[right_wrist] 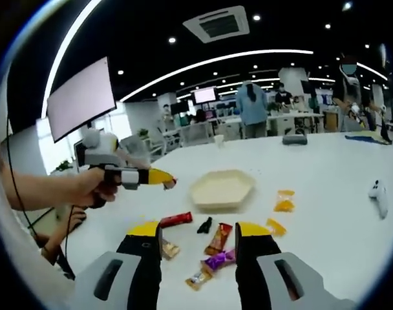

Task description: Place the target food into the container with the food tongs after gripping and lifting it, then release it inside without dropping or visibly crushing the food.

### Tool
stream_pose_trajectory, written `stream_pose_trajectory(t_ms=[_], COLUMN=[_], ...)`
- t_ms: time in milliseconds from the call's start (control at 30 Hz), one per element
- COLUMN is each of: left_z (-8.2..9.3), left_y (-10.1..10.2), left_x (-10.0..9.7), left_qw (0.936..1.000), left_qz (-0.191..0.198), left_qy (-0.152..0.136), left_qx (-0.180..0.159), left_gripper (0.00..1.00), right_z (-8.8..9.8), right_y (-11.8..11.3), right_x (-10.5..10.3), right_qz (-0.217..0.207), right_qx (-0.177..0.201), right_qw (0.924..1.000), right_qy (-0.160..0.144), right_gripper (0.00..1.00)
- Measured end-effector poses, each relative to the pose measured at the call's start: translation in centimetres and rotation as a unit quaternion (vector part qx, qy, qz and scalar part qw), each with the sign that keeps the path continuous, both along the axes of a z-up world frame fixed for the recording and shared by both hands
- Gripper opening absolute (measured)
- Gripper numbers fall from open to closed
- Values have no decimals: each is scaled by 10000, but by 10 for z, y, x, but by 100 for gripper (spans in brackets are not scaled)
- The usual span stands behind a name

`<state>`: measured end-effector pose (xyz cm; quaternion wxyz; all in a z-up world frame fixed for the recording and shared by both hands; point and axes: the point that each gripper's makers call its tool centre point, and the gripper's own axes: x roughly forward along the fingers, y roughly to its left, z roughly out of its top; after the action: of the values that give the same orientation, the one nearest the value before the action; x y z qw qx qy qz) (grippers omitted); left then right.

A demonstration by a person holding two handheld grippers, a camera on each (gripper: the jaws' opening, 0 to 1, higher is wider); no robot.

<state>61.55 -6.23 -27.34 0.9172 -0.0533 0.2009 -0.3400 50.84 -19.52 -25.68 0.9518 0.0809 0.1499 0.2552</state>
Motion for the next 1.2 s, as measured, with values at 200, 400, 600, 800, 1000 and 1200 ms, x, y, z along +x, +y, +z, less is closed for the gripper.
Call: stream_pose_trajectory(t_ms=[200,400,600,800,1000,1200], left_z=[0,9,8,7,12,6], left_y=[-10,-15,-20,-14,-2,4], left_x=[1,6,10,13,25,34], left_qw=[9998,9998,9997,9995,9992,9990], left_qz=[-178,-177,-179,-79,112,227], left_qy=[21,-6,-24,-34,-154,-145], left_qx=[121,27,164,318,339,351], left_gripper=[17,17,17,17,17,17], right_z=[0,-13,-14,-15,-21,-32], right_y=[7,9,22,23,19,11], right_x=[7,13,20,25,23,16], right_qz=[7,-183,81,136,211,239], right_qx=[-2,323,362,457,205,10], right_qw=[10000,9992,9992,9987,9995,9996], right_qy=[-71,174,178,180,125,132], right_gripper=[38,38,38,37,36,36])
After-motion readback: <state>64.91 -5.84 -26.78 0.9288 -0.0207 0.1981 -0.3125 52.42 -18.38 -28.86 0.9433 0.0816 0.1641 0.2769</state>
